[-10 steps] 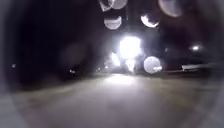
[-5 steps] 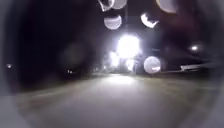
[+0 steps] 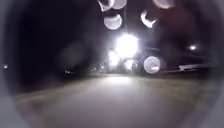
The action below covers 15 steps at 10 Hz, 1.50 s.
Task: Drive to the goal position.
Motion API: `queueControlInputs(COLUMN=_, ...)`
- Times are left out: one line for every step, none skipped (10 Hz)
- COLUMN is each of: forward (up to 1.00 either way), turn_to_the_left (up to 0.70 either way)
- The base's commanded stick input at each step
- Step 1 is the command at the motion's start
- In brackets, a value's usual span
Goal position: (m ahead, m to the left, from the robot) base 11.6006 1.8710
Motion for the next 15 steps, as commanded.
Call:
queueControlInputs(forward=1.0, turn_to_the_left=-0.18)
queueControlInputs(forward=1.0, turn_to_the_left=-0.38)
queueControlInputs(forward=1.0, turn_to_the_left=-0.08)
queueControlInputs(forward=1.0, turn_to_the_left=-0.02)
queueControlInputs(forward=1.0, turn_to_the_left=0.0)
queueControlInputs(forward=1.0, turn_to_the_left=0.0)
queueControlInputs(forward=1.0, turn_to_the_left=0.0)
queueControlInputs(forward=1.0, turn_to_the_left=0.0)
queueControlInputs(forward=1.0, turn_to_the_left=0.0)
queueControlInputs(forward=1.0, turn_to_the_left=0.0)
queueControlInputs(forward=1.0, turn_to_the_left=0.0)
queueControlInputs(forward=1.0, turn_to_the_left=0.0)
queueControlInputs(forward=1.0, turn_to_the_left=0.0)
queueControlInputs(forward=1.0, turn_to_the_left=0.0)
queueControlInputs(forward=1.0, turn_to_the_left=0.0)
